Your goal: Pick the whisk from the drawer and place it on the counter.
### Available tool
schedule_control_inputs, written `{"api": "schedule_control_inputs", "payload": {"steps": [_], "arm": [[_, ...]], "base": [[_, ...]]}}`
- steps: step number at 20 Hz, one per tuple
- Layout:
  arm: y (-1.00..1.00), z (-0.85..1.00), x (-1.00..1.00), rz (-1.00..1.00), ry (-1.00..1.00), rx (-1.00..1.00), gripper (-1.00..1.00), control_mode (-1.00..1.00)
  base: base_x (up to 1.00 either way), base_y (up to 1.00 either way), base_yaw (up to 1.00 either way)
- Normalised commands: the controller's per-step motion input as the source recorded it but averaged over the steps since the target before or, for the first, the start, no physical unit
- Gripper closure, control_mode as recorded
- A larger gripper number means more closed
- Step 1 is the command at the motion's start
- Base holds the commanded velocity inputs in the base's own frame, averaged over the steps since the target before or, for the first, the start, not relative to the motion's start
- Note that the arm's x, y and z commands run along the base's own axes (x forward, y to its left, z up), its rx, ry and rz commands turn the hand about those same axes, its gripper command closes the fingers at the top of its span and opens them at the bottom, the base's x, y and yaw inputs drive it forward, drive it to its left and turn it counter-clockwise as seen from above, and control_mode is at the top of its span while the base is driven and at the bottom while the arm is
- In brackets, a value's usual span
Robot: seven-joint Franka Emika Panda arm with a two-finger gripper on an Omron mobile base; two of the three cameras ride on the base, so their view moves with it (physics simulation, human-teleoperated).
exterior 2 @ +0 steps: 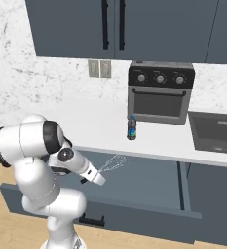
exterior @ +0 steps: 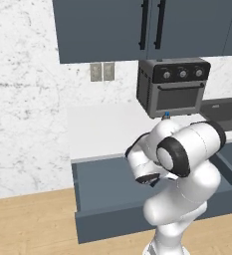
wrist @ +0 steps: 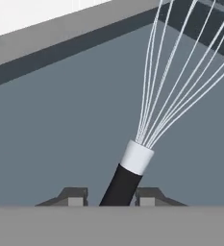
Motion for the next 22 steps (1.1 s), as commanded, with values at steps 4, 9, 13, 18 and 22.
{"api": "schedule_control_inputs", "payload": {"steps": [4,9,13,18,22], "arm": [[-0.47,1.00,0.51,0.00,0.13,0.00,1.00,-1.00],[-0.18,1.00,0.64,0.00,0.12,0.01,1.00,-1.00],[-0.02,1.00,0.63,0.00,0.14,0.00,1.00,-1.00],[0.00,1.00,0.47,0.07,0.16,-0.01,1.00,-1.00],[0.01,0.62,0.01,0.26,0.13,-0.36,1.00,-1.00]], "base": [[0.00,0.00,0.00],[0.00,0.00,0.00],[0.00,0.00,0.00],[0.00,0.00,0.00],[0.00,0.00,0.00]]}}
